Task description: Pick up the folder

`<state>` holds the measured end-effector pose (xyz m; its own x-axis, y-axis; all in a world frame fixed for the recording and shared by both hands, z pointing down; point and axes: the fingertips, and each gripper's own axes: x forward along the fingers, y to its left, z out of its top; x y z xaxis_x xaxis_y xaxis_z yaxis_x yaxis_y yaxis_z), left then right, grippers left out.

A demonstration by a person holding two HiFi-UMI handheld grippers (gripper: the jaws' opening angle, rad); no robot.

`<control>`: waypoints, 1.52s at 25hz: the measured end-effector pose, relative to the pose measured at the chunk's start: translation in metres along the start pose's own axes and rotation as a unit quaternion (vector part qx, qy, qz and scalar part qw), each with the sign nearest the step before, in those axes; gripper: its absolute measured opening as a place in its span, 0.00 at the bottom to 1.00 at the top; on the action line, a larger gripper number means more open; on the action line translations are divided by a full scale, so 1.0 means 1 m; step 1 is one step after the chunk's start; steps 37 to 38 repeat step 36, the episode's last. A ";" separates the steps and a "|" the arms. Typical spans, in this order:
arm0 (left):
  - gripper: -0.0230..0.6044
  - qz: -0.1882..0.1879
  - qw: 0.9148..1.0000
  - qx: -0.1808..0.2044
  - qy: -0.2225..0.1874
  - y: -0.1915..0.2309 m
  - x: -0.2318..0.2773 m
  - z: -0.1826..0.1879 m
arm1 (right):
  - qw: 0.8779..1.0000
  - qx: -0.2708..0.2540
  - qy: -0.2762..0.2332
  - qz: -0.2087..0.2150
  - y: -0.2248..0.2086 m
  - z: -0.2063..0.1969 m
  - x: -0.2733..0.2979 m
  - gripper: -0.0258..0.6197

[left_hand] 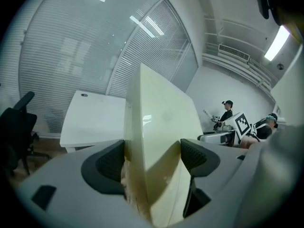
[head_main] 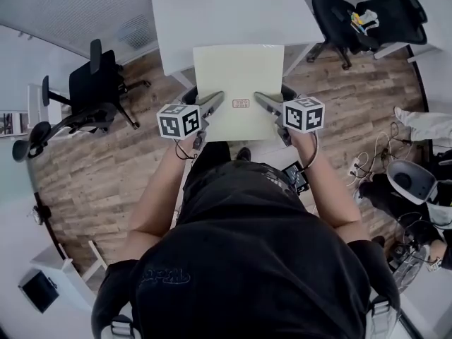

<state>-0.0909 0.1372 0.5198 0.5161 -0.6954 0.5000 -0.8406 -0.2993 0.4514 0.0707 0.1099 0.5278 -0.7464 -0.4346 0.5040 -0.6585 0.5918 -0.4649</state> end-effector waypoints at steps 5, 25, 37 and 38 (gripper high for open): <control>0.63 0.008 1.000 -0.005 -0.009 -0.002 -0.022 -0.009 | 1.000 -0.009 -0.001 0.008 0.018 -0.008 -0.004 0.63; 0.63 0.011 1.000 0.011 -0.019 0.001 -0.041 -0.010 | 1.000 -0.002 -0.012 0.008 0.035 -0.016 -0.004 0.62; 0.63 0.016 1.000 0.001 -0.021 -0.013 -0.041 -0.019 | 1.000 -0.007 -0.007 0.011 0.032 -0.022 -0.017 0.62; 0.63 0.016 1.000 0.001 -0.021 -0.013 -0.041 -0.019 | 1.000 -0.007 -0.007 0.011 0.032 -0.022 -0.017 0.62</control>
